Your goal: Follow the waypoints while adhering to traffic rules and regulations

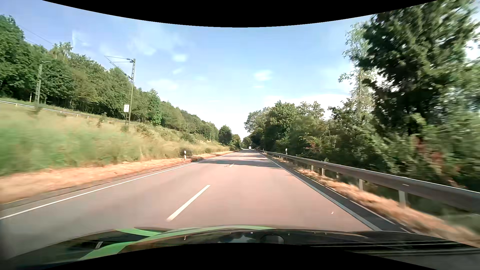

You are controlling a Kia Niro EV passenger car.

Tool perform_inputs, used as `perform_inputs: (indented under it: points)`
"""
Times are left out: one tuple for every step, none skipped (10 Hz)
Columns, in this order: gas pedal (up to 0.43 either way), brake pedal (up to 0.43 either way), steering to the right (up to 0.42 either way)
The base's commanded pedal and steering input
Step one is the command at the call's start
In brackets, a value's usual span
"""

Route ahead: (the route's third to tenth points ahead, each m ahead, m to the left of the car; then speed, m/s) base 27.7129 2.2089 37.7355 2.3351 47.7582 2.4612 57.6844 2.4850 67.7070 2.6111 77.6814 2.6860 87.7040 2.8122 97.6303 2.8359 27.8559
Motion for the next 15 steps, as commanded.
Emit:
perform_inputs:
  points:
    - [0.197,0.000,0.000]
    - [0.197,0.000,0.000]
    - [0.209,0.000,0.000]
    - [0.220,0.000,0.000]
    - [0.220,0.000,0.000]
    - [0.220,0.000,0.000]
    - [0.209,0.000,0.000]
    - [0.209,0.000,0.000]
    - [0.220,0.000,0.000]
    - [0.228,0.000,0.000]
    - [0.240,0.000,0.000]
    - [0.240,0.000,0.001]
    - [0.228,0.000,0.002]
    - [0.177,0.000,0.003]
    - [0.157,0.000,0.003]
